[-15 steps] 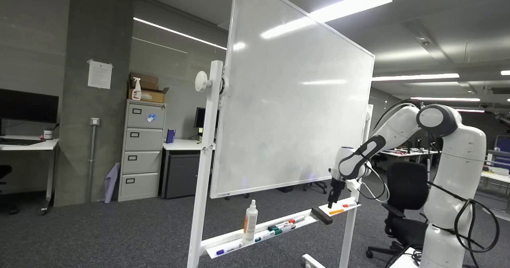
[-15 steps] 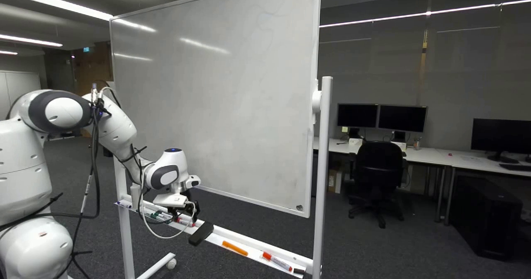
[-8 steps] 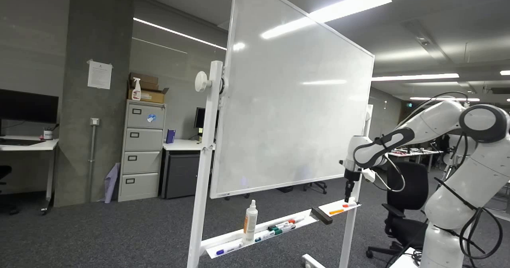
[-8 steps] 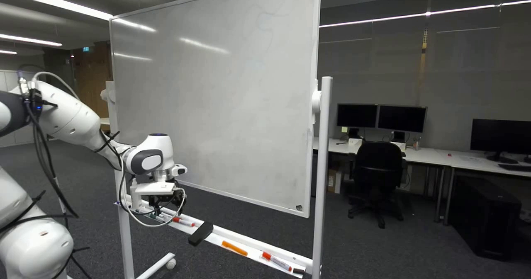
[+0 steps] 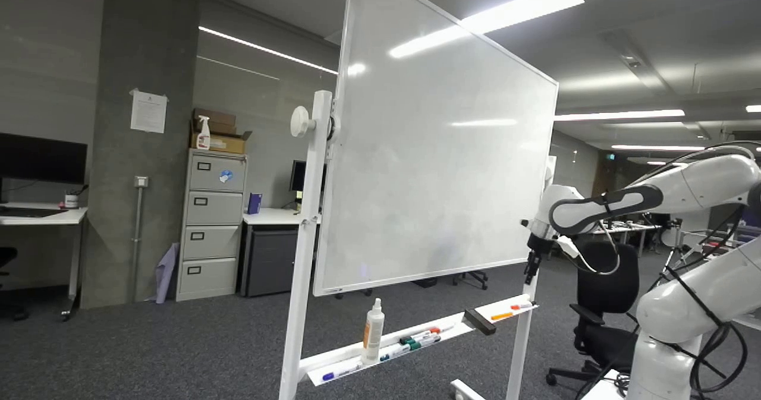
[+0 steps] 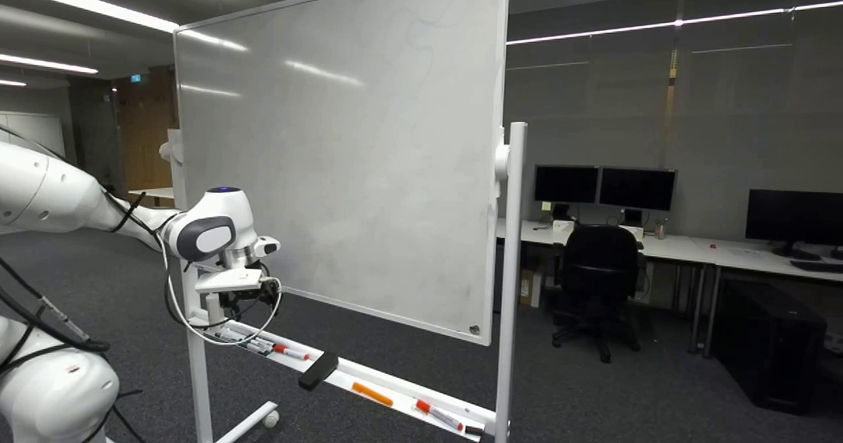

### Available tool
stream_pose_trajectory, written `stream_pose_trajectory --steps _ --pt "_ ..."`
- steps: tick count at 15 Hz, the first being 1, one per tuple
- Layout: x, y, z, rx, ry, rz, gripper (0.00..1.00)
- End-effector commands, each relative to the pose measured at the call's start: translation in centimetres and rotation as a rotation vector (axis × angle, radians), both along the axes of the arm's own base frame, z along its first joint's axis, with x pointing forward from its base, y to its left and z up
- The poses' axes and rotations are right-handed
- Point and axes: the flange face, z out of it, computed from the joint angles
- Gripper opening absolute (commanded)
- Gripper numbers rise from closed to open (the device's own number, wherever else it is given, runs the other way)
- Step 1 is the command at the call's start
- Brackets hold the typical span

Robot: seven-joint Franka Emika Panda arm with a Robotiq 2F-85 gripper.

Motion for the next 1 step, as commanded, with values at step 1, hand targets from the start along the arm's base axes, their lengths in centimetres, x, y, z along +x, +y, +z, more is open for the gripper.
stream_pose_trajectory --steps 1 --pt "0.01 0.01 0.00 0.000 0.003 0.000 1.00"
